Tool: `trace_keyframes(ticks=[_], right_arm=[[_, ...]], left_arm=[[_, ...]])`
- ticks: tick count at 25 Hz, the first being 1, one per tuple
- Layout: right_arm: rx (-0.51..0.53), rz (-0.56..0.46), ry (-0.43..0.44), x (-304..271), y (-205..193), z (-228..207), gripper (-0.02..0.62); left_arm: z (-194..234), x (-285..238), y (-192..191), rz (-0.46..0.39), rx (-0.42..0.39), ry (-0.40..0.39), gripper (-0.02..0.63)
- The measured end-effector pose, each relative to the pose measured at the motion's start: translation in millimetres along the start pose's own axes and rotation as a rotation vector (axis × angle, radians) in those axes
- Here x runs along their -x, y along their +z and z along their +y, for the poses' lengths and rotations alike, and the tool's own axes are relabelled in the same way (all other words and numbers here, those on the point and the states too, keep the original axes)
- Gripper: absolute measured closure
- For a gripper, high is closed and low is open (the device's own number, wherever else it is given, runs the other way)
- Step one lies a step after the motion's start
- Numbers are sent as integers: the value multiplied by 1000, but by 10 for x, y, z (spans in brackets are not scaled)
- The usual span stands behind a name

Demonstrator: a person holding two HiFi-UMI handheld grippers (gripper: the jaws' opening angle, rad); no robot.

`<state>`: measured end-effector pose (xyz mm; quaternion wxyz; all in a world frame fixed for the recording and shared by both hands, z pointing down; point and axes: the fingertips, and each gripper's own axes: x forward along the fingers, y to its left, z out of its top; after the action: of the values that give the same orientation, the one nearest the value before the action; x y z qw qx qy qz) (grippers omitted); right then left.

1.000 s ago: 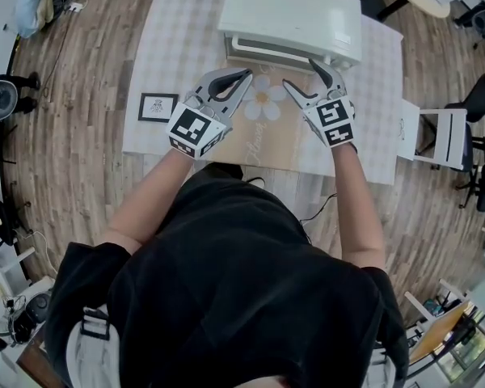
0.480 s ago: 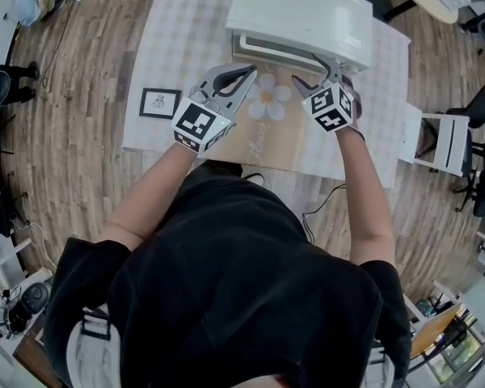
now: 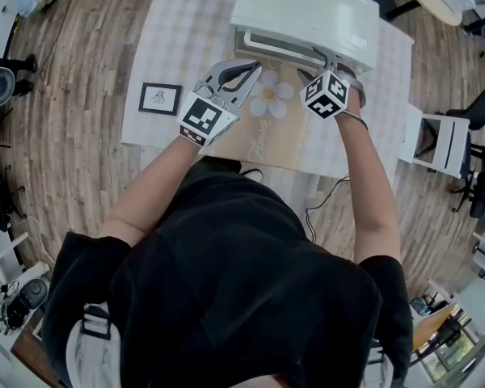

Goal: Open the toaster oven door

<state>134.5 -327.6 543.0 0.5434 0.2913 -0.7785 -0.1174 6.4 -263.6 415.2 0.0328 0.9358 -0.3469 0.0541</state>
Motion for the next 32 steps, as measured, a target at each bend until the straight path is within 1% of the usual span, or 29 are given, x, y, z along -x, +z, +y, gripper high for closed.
trace_keyframes(ticks=[2,4,9,18,27,32], right_arm=[[31,23,1,-43,-8,4,310],[62,39,4,-76,-19,17,339],[131,75,17,-140,-62,41,373],[144,114,11,-212,-126,40,479],[193,143,12,-210,-118,35,489],[195,145,-3,-208,-124,34,489]], left_arm=[[6,1,-34,11,4,-2,589],[9,-8,10,-17,10,-4,589],[14,0,63,-44,34,-1,589],[3,38,71,-48,43,-1,589],[48,36,74,-31,21,14,589],[13,16,81,-30,13,17,589]])
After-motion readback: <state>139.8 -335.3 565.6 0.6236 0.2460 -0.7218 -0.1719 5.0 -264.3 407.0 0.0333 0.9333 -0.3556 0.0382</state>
